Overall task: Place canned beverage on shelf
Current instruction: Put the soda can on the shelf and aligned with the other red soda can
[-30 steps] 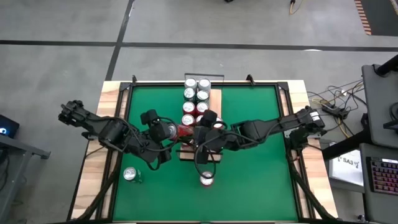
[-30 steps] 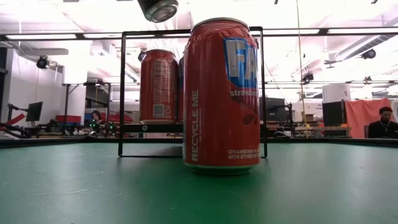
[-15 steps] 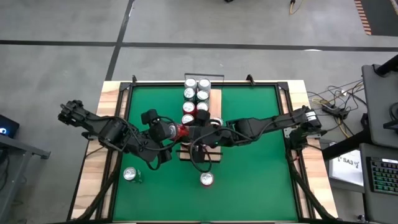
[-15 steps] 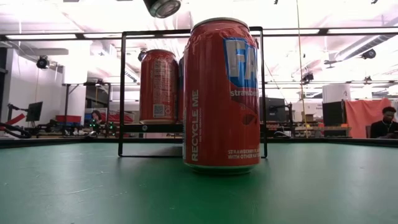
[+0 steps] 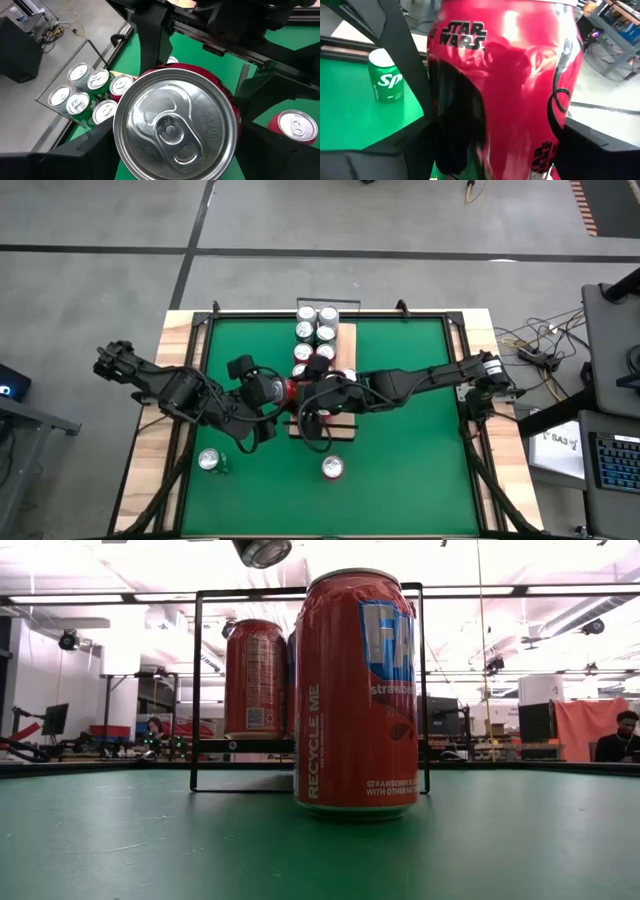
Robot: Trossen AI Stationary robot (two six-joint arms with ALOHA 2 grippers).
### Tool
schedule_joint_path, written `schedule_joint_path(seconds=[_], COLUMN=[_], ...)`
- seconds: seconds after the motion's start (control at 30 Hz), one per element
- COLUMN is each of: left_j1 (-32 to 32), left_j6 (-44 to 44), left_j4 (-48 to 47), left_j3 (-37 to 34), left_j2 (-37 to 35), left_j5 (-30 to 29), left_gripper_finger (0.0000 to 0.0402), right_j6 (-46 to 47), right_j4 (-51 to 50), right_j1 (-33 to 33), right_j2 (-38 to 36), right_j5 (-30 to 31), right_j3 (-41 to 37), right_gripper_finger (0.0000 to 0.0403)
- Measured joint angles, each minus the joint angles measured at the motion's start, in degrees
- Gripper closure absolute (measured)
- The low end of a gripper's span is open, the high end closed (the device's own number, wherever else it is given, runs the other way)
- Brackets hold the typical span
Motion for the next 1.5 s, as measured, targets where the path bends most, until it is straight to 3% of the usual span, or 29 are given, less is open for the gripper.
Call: schedule_joint_path(seconds=[0.27, 0.63, 0.8, 1.03, 1.27, 1.4, 1.5], left_j1=[-0.04, -0.22, -0.55, -0.7, 0.13, 0.6, 0.55], left_j6=[2.48, 11.01, 12.57, 12.55, 12.55, 14.5, 22.66], left_j4=[0.62, 1.93, 2.58, 4.09, 5.49, 8.19, 17.53], left_j3=[0.0, 0.04, -1.17, -6.09, -10.62, -12.76, -16.61], left_j2=[-0.57, -4.46, -6.05, -7.64, -9.07, -10.63, -12.96], left_j5=[-0.09, -4.53, -10.16, -10.82, -15.72, -12.33, -5.07], left_gripper_finger=[0.0013, 0.004, 0.004, 0.004, 0.0039, 0.0039, 0.0039], right_j6=[-1.32, -3.16, -4.17, -4.63, -3.52, -2.22, -1.04], right_j4=[-1.14, -11.07, -11.58, -4.01, 13.52, 22.56, 28.05], right_j1=[-0.23, -4.22, -7.7, -13.03, -20.58, -24.02, -25.8], right_j2=[-0.46, -6.95, -10.62, -18.92, -29.57, -33.9, -36.45], right_j5=[-1.74, -1.03, -0.96, -2.64, -8.45, -10.2, -11.92], right_j3=[0.02, -0.1, -4.23, -17.74, -36.62, -46.44, -52.47], right_gripper_finger=[0.011, 0.011, 0.011, 0.011, 0.011, 0.011, 0.011])
